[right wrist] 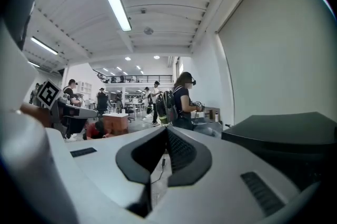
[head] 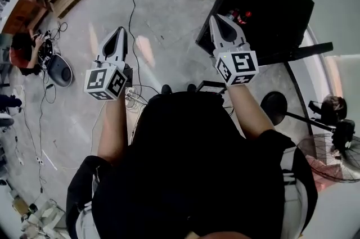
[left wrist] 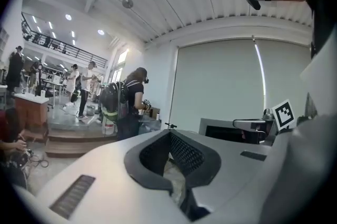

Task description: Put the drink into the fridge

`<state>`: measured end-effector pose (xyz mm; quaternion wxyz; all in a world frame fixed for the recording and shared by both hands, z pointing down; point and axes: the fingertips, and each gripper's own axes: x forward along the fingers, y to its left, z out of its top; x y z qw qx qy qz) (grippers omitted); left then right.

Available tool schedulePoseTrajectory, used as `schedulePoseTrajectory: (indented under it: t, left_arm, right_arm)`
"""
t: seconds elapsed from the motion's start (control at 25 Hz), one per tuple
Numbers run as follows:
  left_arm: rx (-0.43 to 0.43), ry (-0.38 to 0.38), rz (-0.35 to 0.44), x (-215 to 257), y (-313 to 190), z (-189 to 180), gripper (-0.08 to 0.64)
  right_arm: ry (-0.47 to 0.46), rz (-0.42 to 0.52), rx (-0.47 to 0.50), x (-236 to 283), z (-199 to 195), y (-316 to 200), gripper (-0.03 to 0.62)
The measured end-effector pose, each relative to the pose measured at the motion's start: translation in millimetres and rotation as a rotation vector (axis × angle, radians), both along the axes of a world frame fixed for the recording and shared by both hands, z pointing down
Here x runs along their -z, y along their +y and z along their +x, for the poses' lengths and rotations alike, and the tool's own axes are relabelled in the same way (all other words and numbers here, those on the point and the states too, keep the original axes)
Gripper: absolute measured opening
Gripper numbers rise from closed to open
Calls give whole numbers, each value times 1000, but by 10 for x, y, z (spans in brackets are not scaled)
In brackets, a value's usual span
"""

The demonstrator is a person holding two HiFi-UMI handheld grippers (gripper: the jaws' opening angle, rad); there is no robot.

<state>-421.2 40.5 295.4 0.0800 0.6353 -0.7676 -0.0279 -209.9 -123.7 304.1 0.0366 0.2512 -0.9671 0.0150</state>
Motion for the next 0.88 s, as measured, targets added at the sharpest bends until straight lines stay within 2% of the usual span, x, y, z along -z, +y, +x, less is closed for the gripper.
schedulePoseTrajectory:
  t: [0.08, 0.2, 0.4, 0.52, 0.64, 0.88]
  left_arm:
    - [42, -4, 2, -20, 127, -70, 15]
    - [76, 32, 2, -61, 306, -132, 15]
    - [107, 28, 1, -53, 547, -140, 15]
    - [134, -6, -23, -160, 602, -114, 15]
    - [153, -26, -13, -202, 572, -77, 15]
    - [99, 0, -5, -228, 394, -60, 15]
  right_arm:
    - [-4, -2, 51, -18, -194, 73, 21]
    - [-3, -26, 106, -97, -400, 188, 21]
    - [3, -25, 153, -104, -522, 337, 20]
    - [10, -31, 152, -185, -491, 378, 20]
    - [23, -42, 133, -316, -415, 352, 20]
    - [48, -53, 80, -393, -284, 271, 20]
